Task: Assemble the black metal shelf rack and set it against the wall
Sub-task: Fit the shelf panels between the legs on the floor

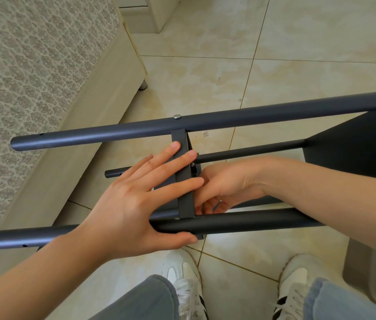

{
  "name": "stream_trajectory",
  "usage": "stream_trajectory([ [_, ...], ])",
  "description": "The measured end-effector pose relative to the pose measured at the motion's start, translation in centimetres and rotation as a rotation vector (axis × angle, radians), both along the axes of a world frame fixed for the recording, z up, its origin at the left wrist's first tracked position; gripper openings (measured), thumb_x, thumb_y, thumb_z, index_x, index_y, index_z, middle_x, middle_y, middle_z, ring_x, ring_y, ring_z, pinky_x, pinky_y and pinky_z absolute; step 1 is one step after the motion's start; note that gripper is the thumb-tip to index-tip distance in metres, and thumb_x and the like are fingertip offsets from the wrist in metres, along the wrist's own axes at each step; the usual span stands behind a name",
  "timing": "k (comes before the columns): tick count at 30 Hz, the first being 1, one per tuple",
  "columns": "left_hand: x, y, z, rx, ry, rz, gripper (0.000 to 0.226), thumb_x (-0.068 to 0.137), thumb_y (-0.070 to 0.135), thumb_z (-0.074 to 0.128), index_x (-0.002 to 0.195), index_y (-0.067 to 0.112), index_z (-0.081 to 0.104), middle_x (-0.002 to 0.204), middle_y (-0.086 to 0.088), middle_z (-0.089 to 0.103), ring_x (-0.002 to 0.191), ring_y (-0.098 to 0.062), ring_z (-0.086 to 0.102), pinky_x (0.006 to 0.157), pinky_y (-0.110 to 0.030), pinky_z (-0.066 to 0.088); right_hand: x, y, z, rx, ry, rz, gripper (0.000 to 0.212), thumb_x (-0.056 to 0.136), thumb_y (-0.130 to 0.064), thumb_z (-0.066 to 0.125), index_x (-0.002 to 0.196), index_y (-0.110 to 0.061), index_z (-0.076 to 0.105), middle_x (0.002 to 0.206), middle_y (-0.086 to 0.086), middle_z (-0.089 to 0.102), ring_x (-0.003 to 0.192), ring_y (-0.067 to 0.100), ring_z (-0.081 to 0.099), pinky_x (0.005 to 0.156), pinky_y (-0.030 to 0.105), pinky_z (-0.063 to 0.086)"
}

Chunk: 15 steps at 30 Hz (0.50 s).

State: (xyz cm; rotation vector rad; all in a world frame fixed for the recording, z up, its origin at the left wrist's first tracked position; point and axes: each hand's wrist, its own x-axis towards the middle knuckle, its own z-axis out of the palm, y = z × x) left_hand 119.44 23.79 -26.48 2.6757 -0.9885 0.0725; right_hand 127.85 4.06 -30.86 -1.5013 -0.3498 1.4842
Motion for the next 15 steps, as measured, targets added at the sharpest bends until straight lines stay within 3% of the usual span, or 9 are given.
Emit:
stream_trajectory([
  [8,0.03,0.08,-0.02,0.005,0.003,-0.002,0.076,0.077,0.067,0.071,0.139,0.025,0.059,0.160,0.000,0.037,0.153,-0.024,0.024,0.108,-0.061,0.042,0.41,-0.39,0.18,0.051,0.078,0.007,0.011,0.093,-0.007,0.062,0.098,-0.012,0.070,0.091,0.005,0.071,0.079,0.015,0.067,0.075,0.028,0.056],
  [15,0.05,0.08,-0.07,0.004,0.000,-0.002,0.075,0.078,0.067,0.071,0.139,0.025,0.059,0.160,0.000,0.037,0.153,-0.024,0.024,0.108,-0.060,0.043,0.28,-0.31,-0.17,0.057,0.062,0.015,0.014,0.093,-0.009,0.061,0.090,-0.017,0.073,0.085,0.003,0.071,0.076,0.013,0.067,0.072,0.026,0.055],
])
